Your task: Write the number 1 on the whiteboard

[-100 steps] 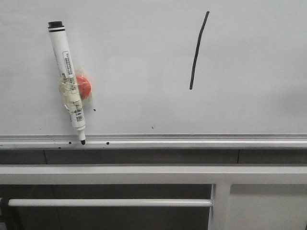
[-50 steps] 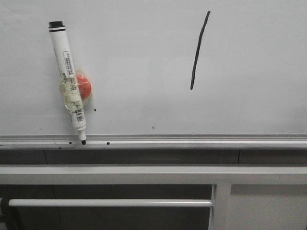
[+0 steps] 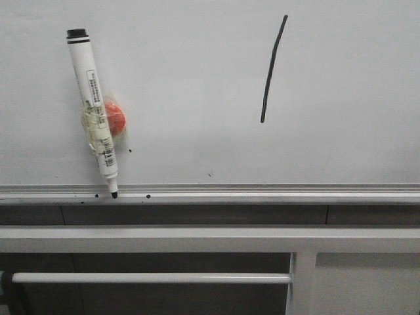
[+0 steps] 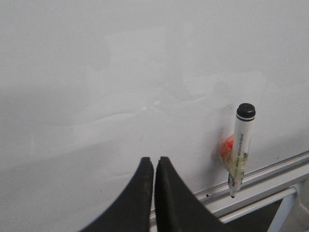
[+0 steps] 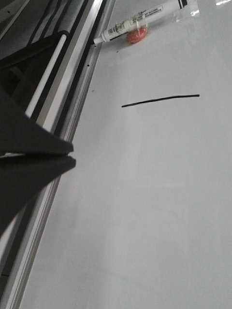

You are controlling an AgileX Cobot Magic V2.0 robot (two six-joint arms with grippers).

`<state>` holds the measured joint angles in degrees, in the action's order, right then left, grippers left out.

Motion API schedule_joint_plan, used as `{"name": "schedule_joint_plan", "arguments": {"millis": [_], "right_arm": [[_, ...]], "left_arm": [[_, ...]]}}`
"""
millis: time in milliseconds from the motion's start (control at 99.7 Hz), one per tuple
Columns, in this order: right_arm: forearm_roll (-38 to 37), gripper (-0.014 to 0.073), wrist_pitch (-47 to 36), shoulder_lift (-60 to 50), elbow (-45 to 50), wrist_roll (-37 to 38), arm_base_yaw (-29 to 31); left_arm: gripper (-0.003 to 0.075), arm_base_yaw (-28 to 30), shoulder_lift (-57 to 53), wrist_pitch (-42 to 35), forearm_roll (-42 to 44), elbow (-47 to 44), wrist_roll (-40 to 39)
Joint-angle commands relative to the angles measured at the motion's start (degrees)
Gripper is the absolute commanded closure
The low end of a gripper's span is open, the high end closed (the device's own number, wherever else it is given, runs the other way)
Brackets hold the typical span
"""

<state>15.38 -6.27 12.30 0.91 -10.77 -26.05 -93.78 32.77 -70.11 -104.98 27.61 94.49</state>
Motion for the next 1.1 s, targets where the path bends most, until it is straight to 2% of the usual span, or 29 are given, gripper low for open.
{"name": "schedule_joint_plan", "arguments": {"millis": [0,60,140,281,371,471,592,792,862,892,912,943,963,993,1013,1043,1093], "right_arm": [[-0.3,0.0657,-4.1,0.4,1.3,-0.1,0.3],[-0.3,0.0657,-4.1,0.4,1.3,-0.1,0.3],[-0.3,0.0657,-4.1,0.4,1.3,-0.1,0.3],[-0.3,0.0657,-4.1,0.4,1.3,-0.1,0.3],[-0.3,0.0657,-4.1,0.4,1.3,-0.1,0.3],[-0.3,0.0657,-4.1,0.4,1.3,-0.1,0.3],[-0.3,0.0657,-4.1,0.4,1.3,-0.1,0.3],[-0.3,0.0657,-4.1,0.4,1.3,-0.1,0.3],[-0.3,0.0657,-4.1,0.4,1.3,-0.1,0.3],[-0.3,0.0657,-4.1,0.4,1.3,-0.1,0.3],[-0.3,0.0657,-4.1,0.4,1.3,-0.1,0.3],[-0.3,0.0657,-4.1,0.4,1.3,-0.1,0.3],[-0.3,0.0657,-4.1,0.4,1.3,-0.1,0.3],[-0.3,0.0657,-4.1,0.4,1.3,-0.1,0.3],[-0.3,0.0657,-4.1,0.4,1.3,-0.1,0.3],[-0.3,0.0657,-4.1,0.4,1.3,-0.1,0.3],[-0.3,0.0657,-4.1,0.4,1.3,-0.1,0.3]], "left_arm": [[0.0741,0.9,0.1,-4.7,7.4,1.5,-0.6],[0.0741,5.5,-0.5,1.0,10.4,1.5,-0.6],[0.0741,13.0,-1.8,12.6,12.3,1.5,-0.6],[0.0741,32.3,-4.4,34.6,12.1,1.5,-0.6],[0.0741,43.6,-5.0,45.0,12.1,1.5,-0.6],[0.0741,53.6,-5.0,51.0,11.7,1.5,-0.6],[0.0741,62.0,-5.0,55.2,10.9,1.5,-0.6],[0.0741,69.2,-5.0,60.4,11.7,1.5,-1.8],[0.0741,70.6,-5.7,60.6,21.7,1.5,-12.5],[0.0741,71.2,-5.8,60.6,28.8,1.3,-22.2],[0.0741,71.4,-6.1,60.6,35.0,1.2,-26.6],[0.0741,72.0,-6.4,60.8,46.2,0.8,-38.2],[0.0741,72.4,-6.7,61.2,50.7,0.5,-45.2],[0.0741,73.0,-7.3,61.9,61.3,0.0,-53.9],[0.0741,73.4,-7.5,62.5,65.0,-0.3,-59.5],[0.0741,74.1,-8.3,63.4,72.3,-1.0,-65.5],[0.0741,75.6,-9.6,65.2,78.4,-2.2,-72.4]]}}
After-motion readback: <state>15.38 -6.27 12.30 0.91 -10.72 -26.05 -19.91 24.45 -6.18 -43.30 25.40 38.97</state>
